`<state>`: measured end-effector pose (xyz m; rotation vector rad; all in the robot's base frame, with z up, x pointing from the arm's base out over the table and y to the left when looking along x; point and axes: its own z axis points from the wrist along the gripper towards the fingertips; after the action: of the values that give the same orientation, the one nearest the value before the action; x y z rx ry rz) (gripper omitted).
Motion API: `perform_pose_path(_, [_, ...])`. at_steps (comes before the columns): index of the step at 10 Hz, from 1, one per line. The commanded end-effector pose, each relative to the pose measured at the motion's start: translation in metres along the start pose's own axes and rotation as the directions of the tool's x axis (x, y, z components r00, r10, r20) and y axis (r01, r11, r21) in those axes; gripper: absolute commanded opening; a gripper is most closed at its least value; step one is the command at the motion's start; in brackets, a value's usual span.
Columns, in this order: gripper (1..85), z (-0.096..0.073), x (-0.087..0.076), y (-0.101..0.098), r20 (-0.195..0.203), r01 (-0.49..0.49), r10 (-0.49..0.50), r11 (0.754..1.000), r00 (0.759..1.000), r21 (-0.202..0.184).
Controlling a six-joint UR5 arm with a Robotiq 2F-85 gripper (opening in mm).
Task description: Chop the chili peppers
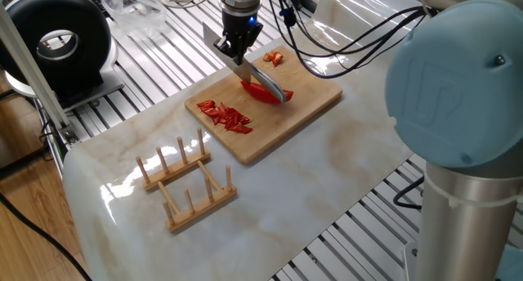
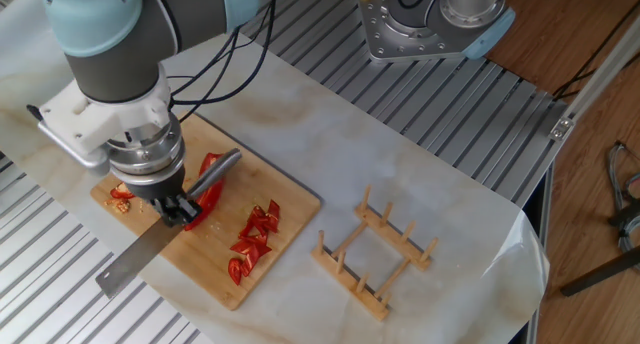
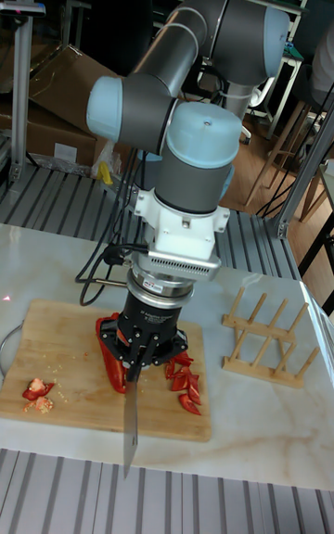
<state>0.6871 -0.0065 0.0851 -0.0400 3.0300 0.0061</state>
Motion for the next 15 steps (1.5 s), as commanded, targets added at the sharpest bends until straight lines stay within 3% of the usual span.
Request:
perform_pose_path(1, [1.3, -0.003, 0.004, 0.011, -0.008, -0.007, 0.007, 0.999, 1.0, -0.034])
perform_pose_path(2, [1.3, -0.005, 0.008, 0.014, -0.02, -0.002, 0.001, 0.999, 1.0, -0.043])
perform_pose_path(4, [1.3, -0.009, 0.029, 0.025, -0.084, 0.029, -0.035, 0.996, 0.996, -0.08])
perform_pose_path(6, [1.3, -0.01, 0.04, 0.03, -0.12, 0.055, -0.066, 0.995, 0.991, -0.089])
perform_pose_path(7, [1.3, -0.01, 0.042, 0.03, -0.125, 0.066, -0.077, 0.994, 0.989, -0.089])
perform_pose_path(9, [1.3, -0.01, 0.026, 0.022, -0.059, 0.089, -0.092, 0.995, 0.994, -0.053])
perform_pose_path(11, [1.3, -0.016, 0.026, 0.017, -0.059, 0.135, -0.137, 0.99, 0.989, -0.037])
perform_pose_path(12, [1.3, -0.02, 0.031, 0.016, -0.063, 0.152, -0.154, 0.988, 0.986, -0.036])
perform_pose_path(15, [1.3, -0.036, 0.062, 0.03, -0.111, 0.185, -0.194, 0.978, 0.975, -0.093])
